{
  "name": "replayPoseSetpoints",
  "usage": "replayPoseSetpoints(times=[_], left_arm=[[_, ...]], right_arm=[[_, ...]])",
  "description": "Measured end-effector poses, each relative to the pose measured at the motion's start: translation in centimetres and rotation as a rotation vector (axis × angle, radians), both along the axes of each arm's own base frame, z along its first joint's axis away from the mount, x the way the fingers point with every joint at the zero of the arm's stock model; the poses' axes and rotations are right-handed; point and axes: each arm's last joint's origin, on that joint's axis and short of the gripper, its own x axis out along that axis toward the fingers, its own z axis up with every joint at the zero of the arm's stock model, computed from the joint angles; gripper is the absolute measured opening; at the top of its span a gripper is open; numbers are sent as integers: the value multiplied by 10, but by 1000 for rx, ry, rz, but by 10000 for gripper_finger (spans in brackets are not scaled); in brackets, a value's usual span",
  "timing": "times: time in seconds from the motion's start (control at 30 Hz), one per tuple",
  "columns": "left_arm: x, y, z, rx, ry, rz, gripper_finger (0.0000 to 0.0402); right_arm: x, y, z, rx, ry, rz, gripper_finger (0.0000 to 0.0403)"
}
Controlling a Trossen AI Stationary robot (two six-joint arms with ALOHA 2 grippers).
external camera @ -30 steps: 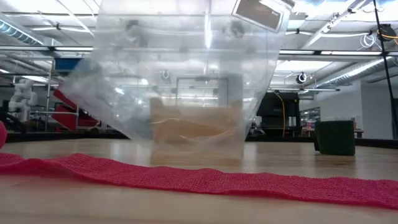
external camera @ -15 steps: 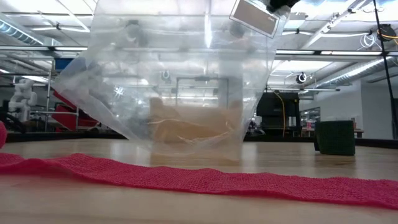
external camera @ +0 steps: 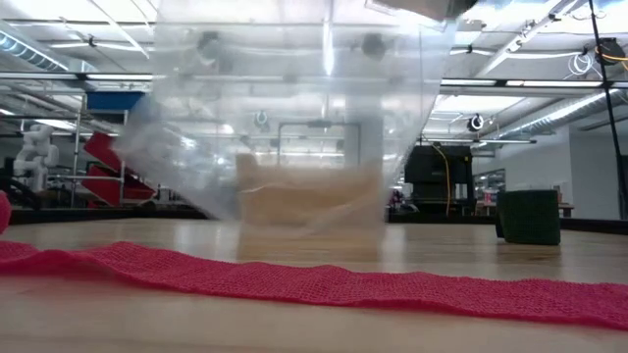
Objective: Roll bandage
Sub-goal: Open the transparent zip bag, then put the green bandage into the transparent zip bag
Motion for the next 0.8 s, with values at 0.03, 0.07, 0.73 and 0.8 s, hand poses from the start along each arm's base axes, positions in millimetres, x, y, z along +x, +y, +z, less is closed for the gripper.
replayPoseSetpoints(times=[0.03,0.07,0.73,0.8], left_arm=[[0,0,0,7,1,-3,0],[1,0,0,12,0,-3,0],[2,1,2,120,1,-23,0],[2,1,2,120,1,-23,0]], right_arm=[[1,0,8,4,-33,0,78],[2,-1,17,1,-70,-6,87],[35,9,6,25,-336,-131,148],[35,10,6,26,-340,-136,148]])
